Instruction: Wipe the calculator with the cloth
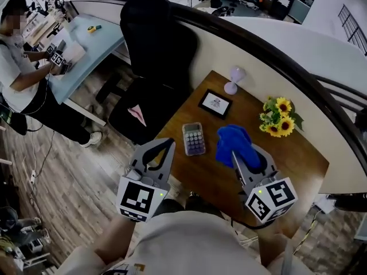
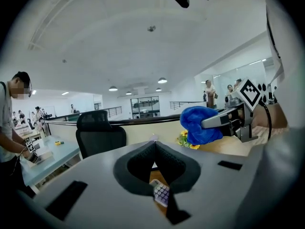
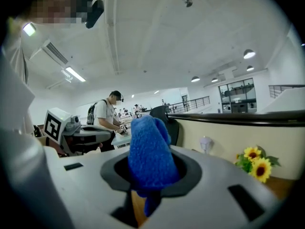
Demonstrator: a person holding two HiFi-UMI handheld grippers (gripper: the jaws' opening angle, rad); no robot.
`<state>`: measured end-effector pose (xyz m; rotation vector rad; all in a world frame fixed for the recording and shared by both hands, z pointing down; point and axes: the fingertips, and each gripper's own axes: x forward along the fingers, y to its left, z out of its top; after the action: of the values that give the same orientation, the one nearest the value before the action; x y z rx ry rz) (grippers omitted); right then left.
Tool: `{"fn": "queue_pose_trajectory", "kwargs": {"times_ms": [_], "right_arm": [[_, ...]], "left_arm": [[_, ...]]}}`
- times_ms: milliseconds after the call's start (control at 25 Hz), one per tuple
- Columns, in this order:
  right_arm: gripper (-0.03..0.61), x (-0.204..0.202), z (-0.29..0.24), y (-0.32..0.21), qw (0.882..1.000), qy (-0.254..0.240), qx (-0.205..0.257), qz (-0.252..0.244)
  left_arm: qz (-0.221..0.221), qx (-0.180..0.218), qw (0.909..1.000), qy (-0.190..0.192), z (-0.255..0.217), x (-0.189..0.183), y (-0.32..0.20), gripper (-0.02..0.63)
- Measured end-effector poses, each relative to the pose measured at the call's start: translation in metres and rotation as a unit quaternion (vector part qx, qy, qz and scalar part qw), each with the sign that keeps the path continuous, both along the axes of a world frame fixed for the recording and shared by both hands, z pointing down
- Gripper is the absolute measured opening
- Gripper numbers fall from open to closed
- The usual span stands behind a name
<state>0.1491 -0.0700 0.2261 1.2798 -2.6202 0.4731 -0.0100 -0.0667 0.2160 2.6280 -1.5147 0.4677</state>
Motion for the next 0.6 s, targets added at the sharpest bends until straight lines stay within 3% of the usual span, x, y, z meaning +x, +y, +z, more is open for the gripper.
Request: {"fn": "queue_pose_trajectory", "kwargs": {"times_ms": [280, 600], "right_arm": [[0.11, 0.001, 0.015, -0.025, 1.0, 0.003, -0.018, -0.023], [0.112, -0.006, 0.052, -0.045, 0.998, 0.015, -0.051, -0.023]], "left_arm": [[-0.015, -0.025, 0.9995, -0.011, 0.023, -0.002, -0.016, 0.003], [0.004, -0.067, 0.9975, -0.021, 0.061, -0.008, -0.032, 0.003]]}}
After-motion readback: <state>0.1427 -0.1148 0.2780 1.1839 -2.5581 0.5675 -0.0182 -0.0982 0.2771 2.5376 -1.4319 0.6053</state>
